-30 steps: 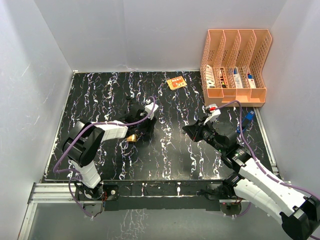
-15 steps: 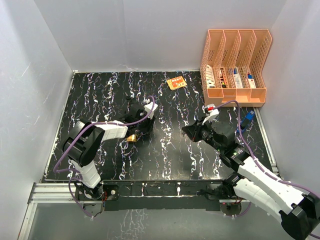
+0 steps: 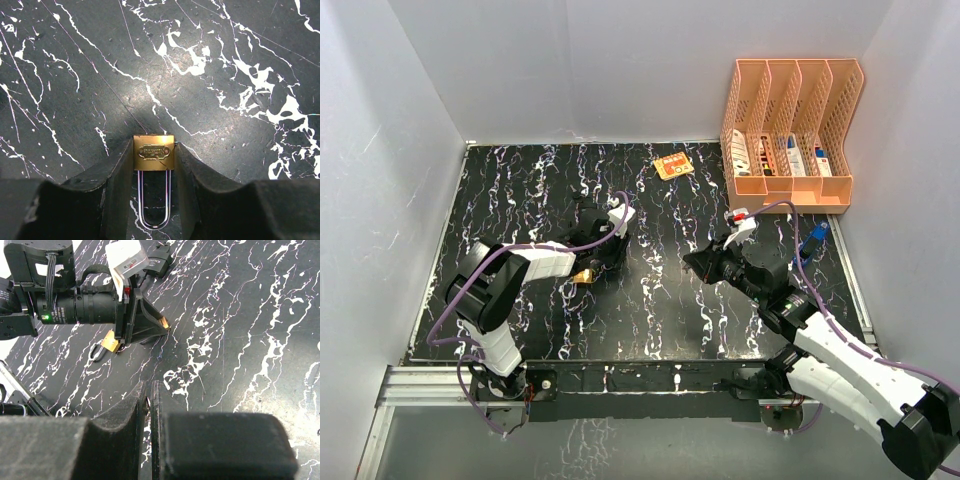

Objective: Unlock with the key

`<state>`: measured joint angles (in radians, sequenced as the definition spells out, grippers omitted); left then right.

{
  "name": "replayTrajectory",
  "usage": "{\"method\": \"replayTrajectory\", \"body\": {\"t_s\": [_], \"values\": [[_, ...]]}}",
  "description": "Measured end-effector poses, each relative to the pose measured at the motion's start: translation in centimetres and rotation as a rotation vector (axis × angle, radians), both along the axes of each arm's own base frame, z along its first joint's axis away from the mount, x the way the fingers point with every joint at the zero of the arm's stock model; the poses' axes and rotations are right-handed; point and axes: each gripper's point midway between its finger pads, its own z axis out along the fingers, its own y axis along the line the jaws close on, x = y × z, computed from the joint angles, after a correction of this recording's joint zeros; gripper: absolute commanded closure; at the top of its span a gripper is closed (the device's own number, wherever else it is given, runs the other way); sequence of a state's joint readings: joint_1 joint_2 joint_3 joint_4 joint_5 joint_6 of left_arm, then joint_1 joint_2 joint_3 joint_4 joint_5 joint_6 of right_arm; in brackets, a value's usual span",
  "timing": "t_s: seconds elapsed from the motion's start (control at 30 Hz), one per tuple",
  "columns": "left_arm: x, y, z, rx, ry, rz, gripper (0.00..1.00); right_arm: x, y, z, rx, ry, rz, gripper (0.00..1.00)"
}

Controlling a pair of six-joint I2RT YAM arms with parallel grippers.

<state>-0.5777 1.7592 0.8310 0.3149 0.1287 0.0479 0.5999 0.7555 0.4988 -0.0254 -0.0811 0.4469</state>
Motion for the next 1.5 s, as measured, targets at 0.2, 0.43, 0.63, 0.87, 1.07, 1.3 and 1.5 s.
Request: {"method": "replayTrajectory", "body": {"t_s": [0.2, 0.43, 0.63, 0.87, 1.07, 1.3, 1.5], "values": [[0.0, 0.0, 0.0, -0.003, 0.002, 0.003, 1.0, 0.0, 0.0, 0.1, 0.001, -0.002, 0.0, 1.0], [0.0, 0.0, 0.1, -0.013, 0.0, 0.01, 1.0, 0.0, -0.1, 0.2, 0.003, -0.007, -0.007, 1.0], [-0.3, 0.0, 0.0, -0.024, 0.003, 0.02, 1.0, 0.1, -0.3, 0.0, -0.006, -0.004, -0.018, 1.0], [-0.6, 0.0, 0.1, -0.036, 0.007, 0.022, 1.0, 0.3, -0.4, -0.2, -0.013, 0.0, -0.026, 1.0], [-0.8, 0.0, 0.1, -0.046, 0.01, 0.022, 1.0, 0.6, -0.5, -0.5, -0.027, -0.001, -0.033, 1.0], [-1.4, 0.1, 0.2, -0.051, 0.021, 0.015, 1.0, 1.7, -0.1, -2.1, -0.06, 0.018, -0.044, 1.0], [-1.8, 0.1, 0.2, -0.053, 0.029, 0.009, 1.0, 2.1, 0.2, -2.6, -0.065, 0.024, -0.044, 1.0]]}}
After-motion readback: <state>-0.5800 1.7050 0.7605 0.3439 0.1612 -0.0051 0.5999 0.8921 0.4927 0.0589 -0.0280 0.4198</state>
